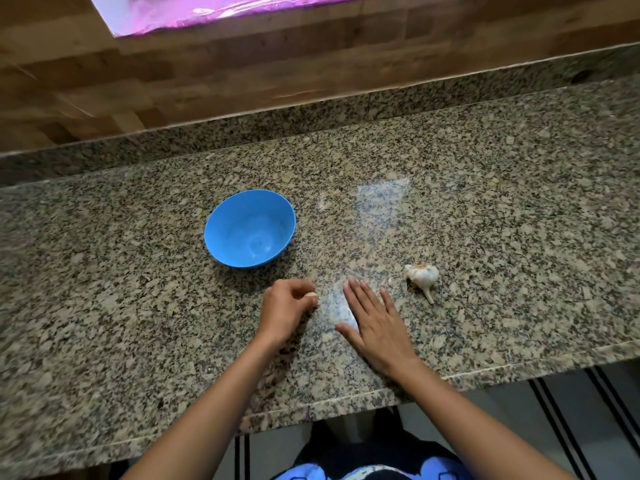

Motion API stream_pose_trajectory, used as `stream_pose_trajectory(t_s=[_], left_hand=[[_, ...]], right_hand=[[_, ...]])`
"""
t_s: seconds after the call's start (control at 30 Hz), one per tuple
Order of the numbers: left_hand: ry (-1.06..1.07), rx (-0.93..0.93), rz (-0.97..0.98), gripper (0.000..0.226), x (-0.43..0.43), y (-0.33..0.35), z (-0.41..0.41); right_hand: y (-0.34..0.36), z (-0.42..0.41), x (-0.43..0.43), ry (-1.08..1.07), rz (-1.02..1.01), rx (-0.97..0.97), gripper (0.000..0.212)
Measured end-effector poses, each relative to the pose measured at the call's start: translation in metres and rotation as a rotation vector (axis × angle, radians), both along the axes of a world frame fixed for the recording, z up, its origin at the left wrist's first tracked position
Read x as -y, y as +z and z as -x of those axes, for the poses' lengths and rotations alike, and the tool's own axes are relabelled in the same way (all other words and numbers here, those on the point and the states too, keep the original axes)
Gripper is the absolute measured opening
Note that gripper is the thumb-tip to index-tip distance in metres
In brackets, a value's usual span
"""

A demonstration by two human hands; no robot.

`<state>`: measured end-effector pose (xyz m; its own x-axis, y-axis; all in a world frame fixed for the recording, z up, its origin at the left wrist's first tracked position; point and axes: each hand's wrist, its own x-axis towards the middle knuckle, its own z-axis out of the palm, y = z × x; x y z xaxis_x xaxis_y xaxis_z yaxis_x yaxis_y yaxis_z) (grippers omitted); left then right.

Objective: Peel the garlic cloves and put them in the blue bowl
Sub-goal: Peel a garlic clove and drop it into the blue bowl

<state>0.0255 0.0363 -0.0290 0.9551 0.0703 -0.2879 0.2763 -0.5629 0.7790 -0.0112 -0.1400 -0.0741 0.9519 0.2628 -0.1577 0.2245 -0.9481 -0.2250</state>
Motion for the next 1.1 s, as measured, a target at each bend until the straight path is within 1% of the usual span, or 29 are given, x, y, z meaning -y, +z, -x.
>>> stream_pose_trajectory(t_s=[0.07,0.13,0.2,0.3,0.37,0.43,0.47,0.57,0.6,0.67,0.77,0.8,0.87,0.97,1.1], left_hand=[[-0.082,-0.004,-0.104,0.02,0.003,0.005,-0.001],[-0.15,-0.034,-0.14,0.016,0.008,0.009,-0.002],[-0.215,-0.047,-0.171,0.013,0.013,0.013,-0.006],[-0.279,-0.099,-0.137,0.017,0.017,0.017,-0.016],[-0.27,-0.155,-0.056,0.02,0.016,0.017,-0.022],[-0.245,-0.182,0.004,0.016,0.015,0.016,-0.023],[-0.265,-0.165,-0.025,0.013,0.014,0.015,-0.022],[-0.434,-0.065,-0.266,0.005,0.016,0.011,-0.016],[-0.488,-0.039,-0.317,0.004,0.018,0.011,-0.016],[-0.515,-0.025,-0.318,0.004,0.019,0.012,-0.02],[-0.363,-0.003,-0.158,0.01,0.02,0.014,-0.028],[-0.354,0.024,-0.157,0.011,0.022,0.014,-0.029],[-0.443,0.098,-0.24,0.011,0.023,0.008,-0.023],[-0.609,0.256,-0.399,0.013,0.023,-0.003,-0.012],[-0.603,0.334,-0.416,0.022,0.02,-0.008,-0.01]], right_hand=[[-0.003,0.001,0.0,0.02,0.005,0.004,0.073],[-0.005,0.001,0.001,0.052,-0.021,0.028,0.079],[-0.008,0.001,0.003,0.05,-0.043,0.057,0.078],[-0.01,0.001,0.001,0.036,-0.051,0.013,0.075],[-0.009,0.002,0.001,0.035,-0.068,0.019,0.074],[-0.009,0.003,0.002,0.037,-0.072,0.02,0.073],[-0.009,0.003,0.002,0.037,-0.078,0.025,0.074],[-0.01,0.003,0.002,0.033,-0.078,0.031,0.073],[-0.011,0.003,0.002,0.029,-0.077,0.027,0.073],[-0.012,0.003,0.002,0.031,-0.083,0.026,0.072],[-0.013,0.003,0.001,0.024,-0.086,0.025,0.07],[-0.012,0.003,0.0,0.018,-0.093,0.027,0.07],[-0.011,0.002,0.001,0.025,-0.111,0.015,0.071],[-0.011,0.002,0.002,0.02,-0.124,-0.003,0.071],[-0.01,0.002,0.002,0.029,-0.106,-0.018,0.07]])
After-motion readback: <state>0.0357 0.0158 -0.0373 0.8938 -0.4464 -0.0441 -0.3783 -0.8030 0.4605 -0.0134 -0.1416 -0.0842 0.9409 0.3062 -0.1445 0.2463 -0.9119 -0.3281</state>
